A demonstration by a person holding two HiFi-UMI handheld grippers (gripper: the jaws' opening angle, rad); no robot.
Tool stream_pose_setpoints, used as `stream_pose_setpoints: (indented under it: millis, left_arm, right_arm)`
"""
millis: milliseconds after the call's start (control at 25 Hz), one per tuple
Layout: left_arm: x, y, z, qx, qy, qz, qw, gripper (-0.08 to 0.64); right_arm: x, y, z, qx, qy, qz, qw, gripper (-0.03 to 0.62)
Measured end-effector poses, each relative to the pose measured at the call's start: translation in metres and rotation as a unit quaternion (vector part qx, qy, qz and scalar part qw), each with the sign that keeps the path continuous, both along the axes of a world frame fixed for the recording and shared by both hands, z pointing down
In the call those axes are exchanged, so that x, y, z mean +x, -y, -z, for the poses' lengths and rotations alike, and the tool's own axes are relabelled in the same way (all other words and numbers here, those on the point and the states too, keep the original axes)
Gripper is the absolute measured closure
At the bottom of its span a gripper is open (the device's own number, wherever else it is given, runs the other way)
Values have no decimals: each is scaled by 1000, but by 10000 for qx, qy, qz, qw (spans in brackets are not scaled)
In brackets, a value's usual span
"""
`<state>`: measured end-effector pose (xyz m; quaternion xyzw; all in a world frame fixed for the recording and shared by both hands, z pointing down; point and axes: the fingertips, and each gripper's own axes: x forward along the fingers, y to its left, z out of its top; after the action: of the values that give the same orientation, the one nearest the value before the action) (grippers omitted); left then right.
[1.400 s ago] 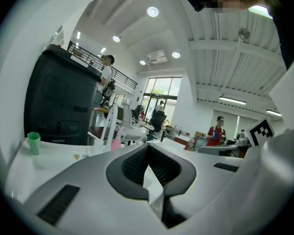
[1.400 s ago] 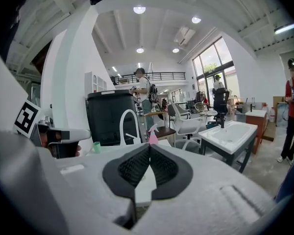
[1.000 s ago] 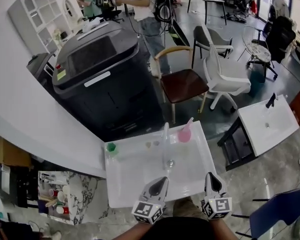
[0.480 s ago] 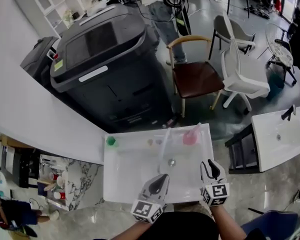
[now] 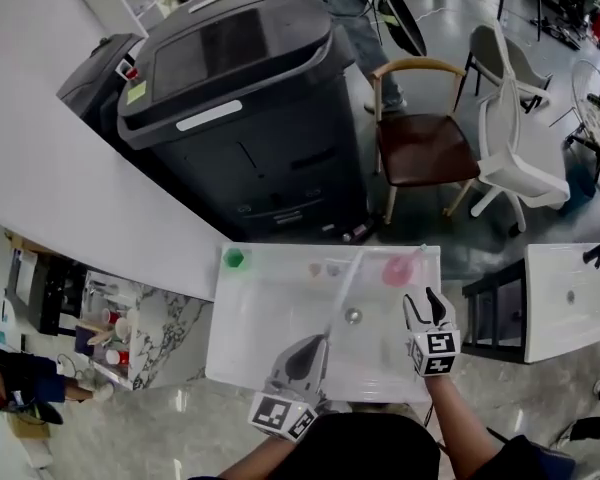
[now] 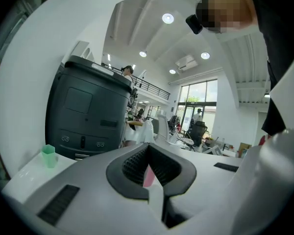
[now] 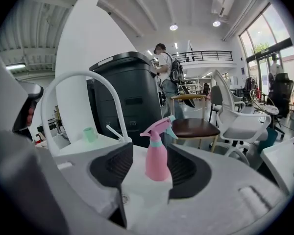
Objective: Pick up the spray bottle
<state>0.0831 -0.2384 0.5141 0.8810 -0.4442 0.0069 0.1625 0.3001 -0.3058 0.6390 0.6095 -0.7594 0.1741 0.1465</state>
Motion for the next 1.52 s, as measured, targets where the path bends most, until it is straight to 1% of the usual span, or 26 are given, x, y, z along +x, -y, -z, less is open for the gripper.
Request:
stream_pose_setpoints:
  millis: [80,120,280,360,480,640,920,1120,1280,1520]
  left_arm:
    - [-10,9,1,25,-165,215,9996,545]
    - [-14,13,0,35,-175,308,9994,545]
    - [-31,31,-13,-15,-2,617,9981,545]
    - [-38,40,-19,-51,79,703,9975,545]
    - [-44,53,-25,-118,137,768,9969,545]
    - [-47,64,-31,-220,87,889,9958,545]
    - [-46,74,-45,-417,52,1082,9932,545]
    - [-53,77,-48,-450,116,1217,9915,545]
    - [-61,76,-49,-455,130,1297,9904,545]
    - [-68,68,-50,-464,91,1318,9901,545]
  right_arm:
    - [0,10,-7,-32,26,11,10000,373]
    - [-1,14,-11,-47,30,23,10000,370]
    - [-5,31,-23,-134,-17,120,9998,363]
    - [-7,39,-28,-159,-58,166,9997,357]
    - [-8,48,-35,-191,-108,207,9995,354]
    - [-9,57,-48,-265,-111,223,9993,353]
    - [-7,78,-60,-245,-110,220,9994,353]
    - [-11,92,-68,-260,-190,299,9990,353]
    - [-13,96,-69,-259,-343,313,9986,374]
    - [-19,91,-62,-223,-327,397,9984,385]
